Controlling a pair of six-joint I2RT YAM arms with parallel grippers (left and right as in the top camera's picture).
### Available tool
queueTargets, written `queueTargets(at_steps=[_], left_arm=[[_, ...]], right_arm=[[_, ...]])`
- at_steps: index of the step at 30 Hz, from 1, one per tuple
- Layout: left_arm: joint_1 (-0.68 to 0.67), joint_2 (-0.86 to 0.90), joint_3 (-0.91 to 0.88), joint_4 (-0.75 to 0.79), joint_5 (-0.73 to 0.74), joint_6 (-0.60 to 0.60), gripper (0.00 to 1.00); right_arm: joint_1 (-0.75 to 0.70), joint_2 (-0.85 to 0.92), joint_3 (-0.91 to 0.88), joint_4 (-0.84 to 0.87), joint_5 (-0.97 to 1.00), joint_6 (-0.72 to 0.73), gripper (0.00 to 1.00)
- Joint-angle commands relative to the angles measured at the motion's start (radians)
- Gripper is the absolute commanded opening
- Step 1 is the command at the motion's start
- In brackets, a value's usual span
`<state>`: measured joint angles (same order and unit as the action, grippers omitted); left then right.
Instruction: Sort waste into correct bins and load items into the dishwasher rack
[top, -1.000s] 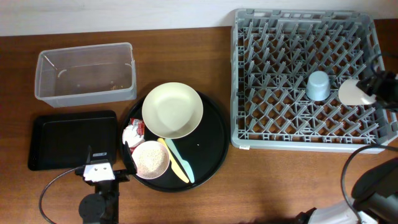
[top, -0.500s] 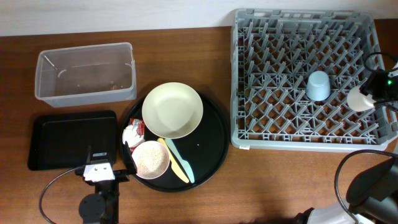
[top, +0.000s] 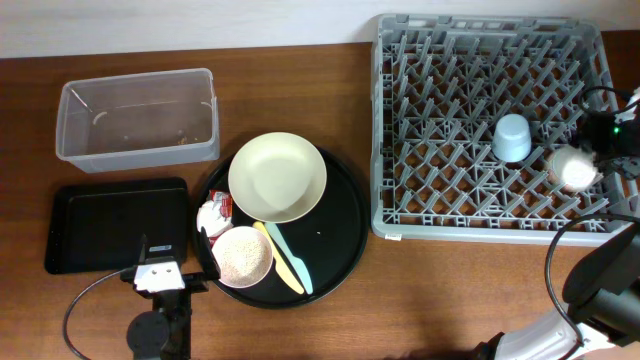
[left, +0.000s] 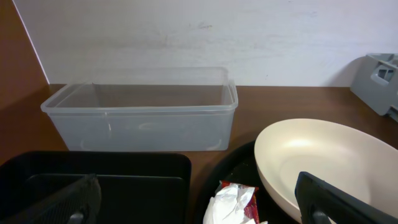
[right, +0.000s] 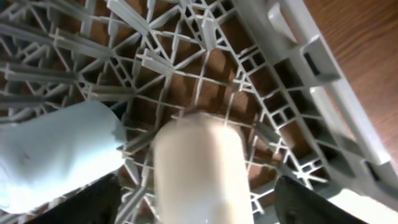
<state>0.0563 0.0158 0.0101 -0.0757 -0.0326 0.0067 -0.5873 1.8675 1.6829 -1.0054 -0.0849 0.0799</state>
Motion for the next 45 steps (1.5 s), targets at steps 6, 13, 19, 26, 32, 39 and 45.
queueTargets(at_steps=[6,13,19,26,32,39,45], left_arm=[[-0.002,-0.004,-0.001,-0.008,0.011,0.008,0.99],[-0.002,-0.004,-0.001,-0.008,0.011,0.008,0.99],[-0.002,-0.004,-0.001,-0.008,0.011,0.008,0.99],[-0.002,-0.004,-0.001,-0.008,0.011,0.008,0.99],[-0.002,-0.004,-0.001,-0.008,0.011,0.008,0.99],[-0.002,-0.004,-0.001,-0.008,0.011,0.008,0.99],[-0.002,-0.004,-0.001,-0.008,0.011,0.008,0.99]], right_arm=[[0.005,-0.032,0.005,-0.021,-0.105,0.006,0.86],[0.027,-0.142,0.005,-0.089,-0.204,0.003,0.81],[0.175,-0.15,0.005,-0.18,-0.185,-0.023,0.74],[0.328,-0.101,0.002,-0.246,-0.067,0.06,0.34],[0.357,-0.023,-0.015,-0.227,-0.047,0.072,0.3],[0.325,-0.001,-0.018,-0.051,-0.076,0.075,0.33],[0.36,0.068,-0.019,0.04,-0.097,0.133,0.24]])
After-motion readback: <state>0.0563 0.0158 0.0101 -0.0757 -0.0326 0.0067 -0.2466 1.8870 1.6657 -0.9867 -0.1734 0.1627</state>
